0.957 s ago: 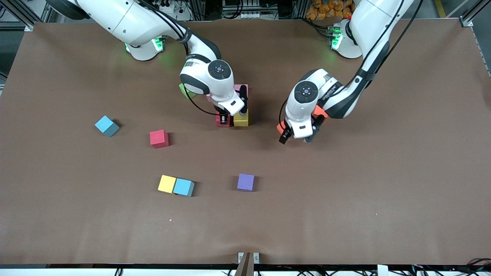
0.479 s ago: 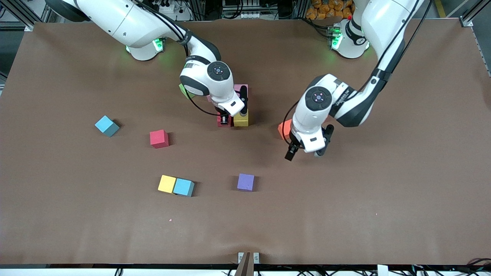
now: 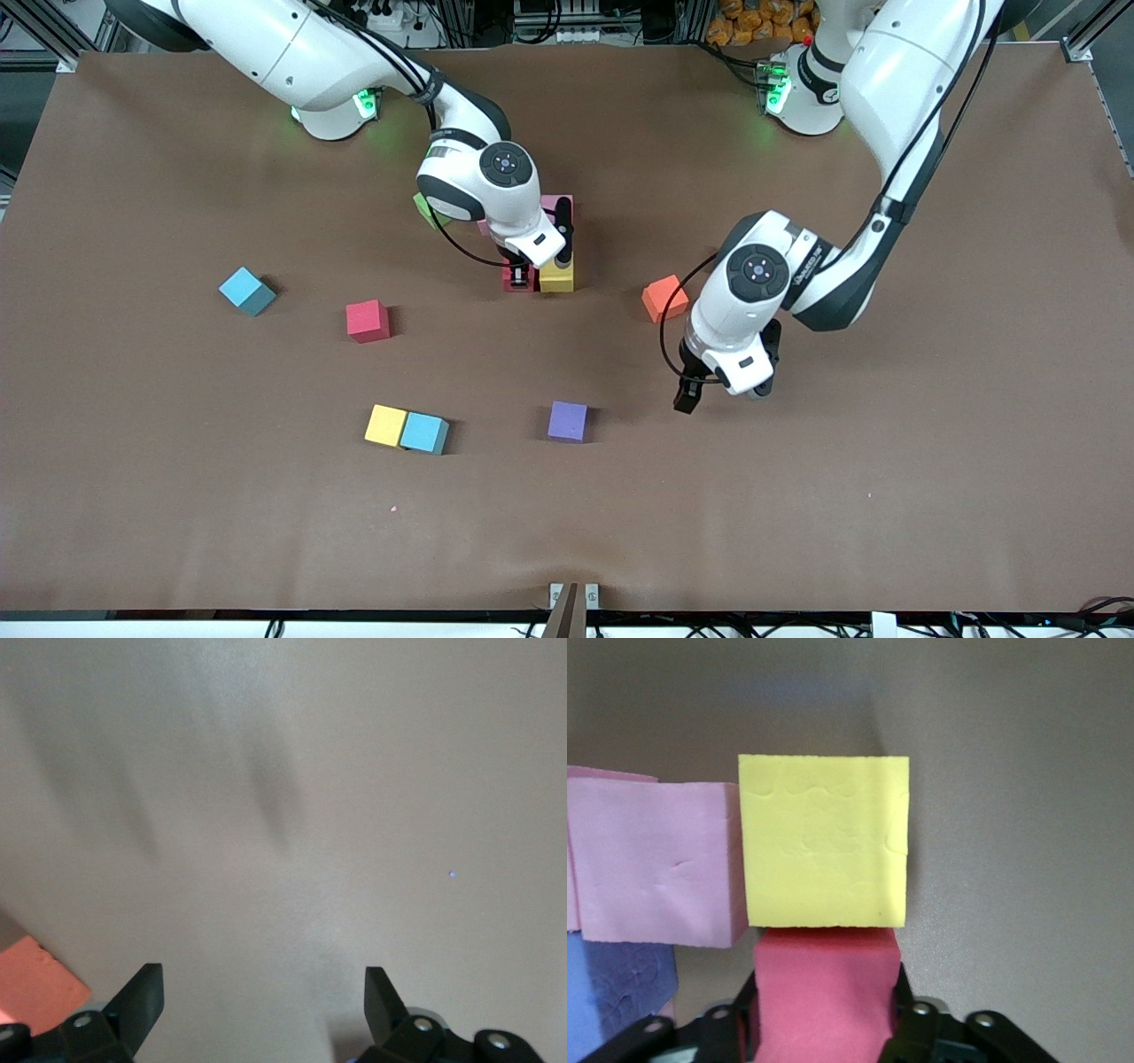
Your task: Form number 2 with 11 blocks
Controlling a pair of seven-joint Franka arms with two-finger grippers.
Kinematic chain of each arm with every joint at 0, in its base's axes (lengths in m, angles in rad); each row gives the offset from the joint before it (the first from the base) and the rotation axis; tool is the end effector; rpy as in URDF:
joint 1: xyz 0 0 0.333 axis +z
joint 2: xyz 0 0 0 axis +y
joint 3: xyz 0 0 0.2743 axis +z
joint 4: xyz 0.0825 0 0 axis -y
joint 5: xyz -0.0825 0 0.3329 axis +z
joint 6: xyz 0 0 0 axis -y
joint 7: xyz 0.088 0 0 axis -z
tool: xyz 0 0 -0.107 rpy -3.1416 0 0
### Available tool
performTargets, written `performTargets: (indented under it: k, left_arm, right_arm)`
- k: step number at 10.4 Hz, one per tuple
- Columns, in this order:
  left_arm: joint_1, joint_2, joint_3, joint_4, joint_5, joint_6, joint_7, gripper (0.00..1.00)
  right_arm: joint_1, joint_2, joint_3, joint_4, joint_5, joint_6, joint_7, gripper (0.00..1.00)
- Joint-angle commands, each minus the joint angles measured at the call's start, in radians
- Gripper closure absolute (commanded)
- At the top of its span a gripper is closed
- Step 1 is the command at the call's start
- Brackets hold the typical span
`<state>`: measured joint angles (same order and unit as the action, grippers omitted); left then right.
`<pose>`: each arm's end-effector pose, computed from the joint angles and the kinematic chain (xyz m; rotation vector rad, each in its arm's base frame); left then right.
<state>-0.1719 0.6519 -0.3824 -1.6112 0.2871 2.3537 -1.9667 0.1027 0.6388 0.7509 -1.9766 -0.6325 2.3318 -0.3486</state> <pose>0.5640 -0.3047 0.2773 2.3778 1.8293 0.0584 0.3748 0.4030 0.2147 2.1985 2.2122 -0.0510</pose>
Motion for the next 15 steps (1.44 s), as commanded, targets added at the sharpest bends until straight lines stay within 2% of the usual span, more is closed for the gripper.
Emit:
performTargets:
  k: [1,3,6,7,9,11,13,15]
  left_arm:
    - [-0.004,0.046,0.014,0.086,-0.061,-0.016,-0.072,0.00]
    - [-0.004,0.096,0.023,0.163,-0.146,-0.014,-0.104,0.00]
    - [-0.006,0.113,0.024,0.188,-0.187,0.012,-0.103,0.00]
    - [-0.014,0.127,0.023,0.203,-0.187,0.016,-0.100,0.00]
    - [-0.014,0.150,0.023,0.235,-0.186,0.018,-0.075,0.00]
    - [-0.021,0.161,0.023,0.232,-0.186,0.018,0.000,0.00]
    - [-0.075,0.195,0.022,0.249,-0.187,0.018,0.015,0.00]
    - [-0.135,0.276,0.020,0.350,-0.221,0.019,0.000,0.00]
  right_arm:
    - [-0.018,0.004,0.027,-0.007,-0.004,0.003,0.016,0.00]
    - [-0.055,-0.007,0.068,-0.007,0.007,-0.017,0.014,0.00]
    - [-0.132,-0.042,0.158,-0.007,0.042,-0.118,0.014,0.00]
    - [-0.155,-0.074,0.181,-0.007,0.077,-0.156,0.011,0.00]
    - [-0.196,-0.181,0.185,-0.007,0.149,-0.205,0.007,0.00]
    - [-0.257,-0.257,0.138,0.004,0.160,-0.206,0.007,0.00]
    - [-0.296,-0.261,0.046,0.060,0.154,-0.191,0.002,0.00]
    - [-0.313,-0.246,-0.069,0.062,0.157,-0.044,0.004,0.00]
